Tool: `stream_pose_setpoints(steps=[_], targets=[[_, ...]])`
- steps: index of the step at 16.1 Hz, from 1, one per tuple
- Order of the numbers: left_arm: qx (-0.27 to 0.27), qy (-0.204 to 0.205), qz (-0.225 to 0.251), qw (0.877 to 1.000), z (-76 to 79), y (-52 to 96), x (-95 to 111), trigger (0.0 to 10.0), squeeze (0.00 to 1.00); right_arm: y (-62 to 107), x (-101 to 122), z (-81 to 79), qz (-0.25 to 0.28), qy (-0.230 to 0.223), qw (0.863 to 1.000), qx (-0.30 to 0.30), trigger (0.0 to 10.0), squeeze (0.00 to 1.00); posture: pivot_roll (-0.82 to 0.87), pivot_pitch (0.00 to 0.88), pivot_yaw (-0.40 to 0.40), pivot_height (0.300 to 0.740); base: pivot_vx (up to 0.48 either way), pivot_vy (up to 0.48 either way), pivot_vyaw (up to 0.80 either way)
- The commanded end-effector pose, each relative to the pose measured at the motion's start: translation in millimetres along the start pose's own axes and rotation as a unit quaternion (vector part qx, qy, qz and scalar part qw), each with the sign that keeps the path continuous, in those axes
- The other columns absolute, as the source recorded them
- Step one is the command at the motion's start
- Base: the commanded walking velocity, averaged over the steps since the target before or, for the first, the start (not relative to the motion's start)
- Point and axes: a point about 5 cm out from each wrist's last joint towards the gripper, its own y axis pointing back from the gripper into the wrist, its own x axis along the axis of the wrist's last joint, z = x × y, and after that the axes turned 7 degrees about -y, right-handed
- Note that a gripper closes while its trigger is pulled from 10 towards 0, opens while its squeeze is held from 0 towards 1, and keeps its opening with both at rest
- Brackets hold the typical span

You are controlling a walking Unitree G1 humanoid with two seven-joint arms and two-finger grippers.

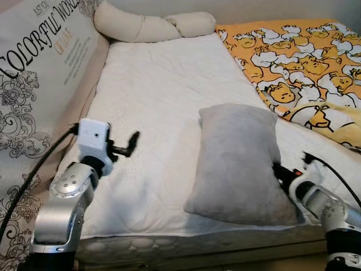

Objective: Clean up the room

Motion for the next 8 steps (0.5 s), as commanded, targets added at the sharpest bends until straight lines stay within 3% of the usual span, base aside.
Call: stream_pose_setpoints(steps=[1,5,8], targets=[[-0.021,-0.004,0.001,1.000,3.8,3.5,3,10.0,0.00,-0.5,10,-2.6,0.025,-0.013,1.000,0.011,10.0,1.00,-0.11,0.000,0.055,0.740,0.000,0.000,0.00],[-0.137,0.007,-0.022,0.990,21.8,17.8,-3,10.0,0.00,0.1,8,-1.1,0.008,-0.068,0.997,0.038,10.0,1.00,-0.10,0.000,0.054,0.740,0.000,0.000,0.00],[-0.260,0.000,-0.030,0.965,36.2,26.1,0,10.0,0.00,3.8,2,-13.4,-0.032,-0.149,0.977,0.150,10.0,1.00,-0.09,0.000,0.057,0.740,0.000,0.000,0.00]])
